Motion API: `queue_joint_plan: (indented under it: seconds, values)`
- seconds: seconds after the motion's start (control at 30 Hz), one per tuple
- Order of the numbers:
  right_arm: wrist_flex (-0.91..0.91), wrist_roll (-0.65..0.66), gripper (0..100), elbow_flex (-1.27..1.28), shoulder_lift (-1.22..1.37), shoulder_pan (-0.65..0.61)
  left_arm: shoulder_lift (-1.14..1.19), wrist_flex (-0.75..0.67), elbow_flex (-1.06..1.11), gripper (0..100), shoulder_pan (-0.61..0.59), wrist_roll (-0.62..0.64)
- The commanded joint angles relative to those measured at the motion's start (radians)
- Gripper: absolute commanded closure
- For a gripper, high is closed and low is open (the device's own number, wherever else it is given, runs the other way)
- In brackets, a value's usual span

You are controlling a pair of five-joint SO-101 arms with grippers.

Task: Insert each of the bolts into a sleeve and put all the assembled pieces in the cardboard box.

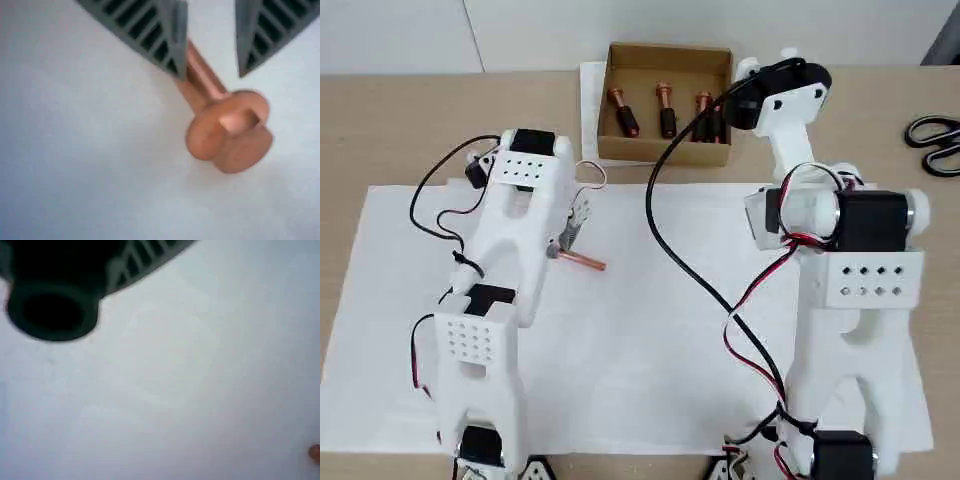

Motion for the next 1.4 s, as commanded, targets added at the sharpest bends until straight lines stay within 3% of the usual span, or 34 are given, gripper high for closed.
queue_joint_plan:
  seconds: [0.0, 0.83, 1.03, 1.23, 1.37]
  values:
    - [-0.019, 0.008, 99.4, -0.009, -0.036, -0.002, -0.009, 0.018, 0.004, 93, -0.009, -0.012]
    - [-0.018, 0.003, 99.4, -0.009, -0.036, -0.002, -0.014, 0.025, -0.143, 93, -0.006, -0.133]
    - [-0.018, 0.003, 99.4, -0.009, -0.036, -0.002, -0.265, 0.025, -0.047, 92, 0.002, -0.176]
    - [-0.019, 0.003, 99.4, -0.009, -0.036, -0.002, -0.586, 0.021, 0.140, 79, 0.038, -0.249]
    - [-0.019, 0.003, 99.4, -0.009, -0.036, -0.004, -0.624, -0.002, 0.340, 75, 0.069, -0.236]
